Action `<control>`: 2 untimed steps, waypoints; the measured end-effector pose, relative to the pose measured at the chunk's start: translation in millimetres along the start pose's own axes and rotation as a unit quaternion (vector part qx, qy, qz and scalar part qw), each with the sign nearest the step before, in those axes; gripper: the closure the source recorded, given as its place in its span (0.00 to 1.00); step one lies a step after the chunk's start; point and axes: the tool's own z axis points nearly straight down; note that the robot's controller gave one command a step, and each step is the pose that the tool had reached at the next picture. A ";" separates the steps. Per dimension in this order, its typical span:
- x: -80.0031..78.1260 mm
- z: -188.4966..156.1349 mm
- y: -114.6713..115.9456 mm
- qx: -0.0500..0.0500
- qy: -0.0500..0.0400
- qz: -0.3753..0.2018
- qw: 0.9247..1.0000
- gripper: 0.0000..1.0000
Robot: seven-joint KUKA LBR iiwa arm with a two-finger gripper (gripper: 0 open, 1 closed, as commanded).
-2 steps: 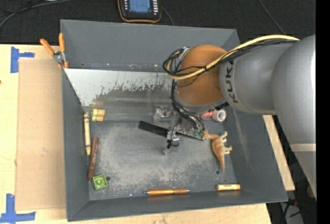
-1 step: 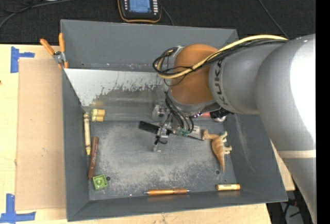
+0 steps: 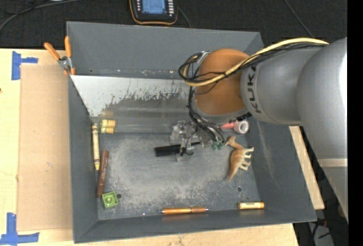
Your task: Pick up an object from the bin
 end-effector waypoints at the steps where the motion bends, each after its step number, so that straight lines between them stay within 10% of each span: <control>1: 0.0 -0.1 -0.1 0.000 0.000 0.000 1.000 1.00; 2: 1.6 -26.2 0.4 0.000 0.002 0.001 1.000 1.00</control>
Offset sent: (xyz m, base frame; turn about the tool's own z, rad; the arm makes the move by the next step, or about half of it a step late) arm 0.0000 -0.0001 0.0447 0.0004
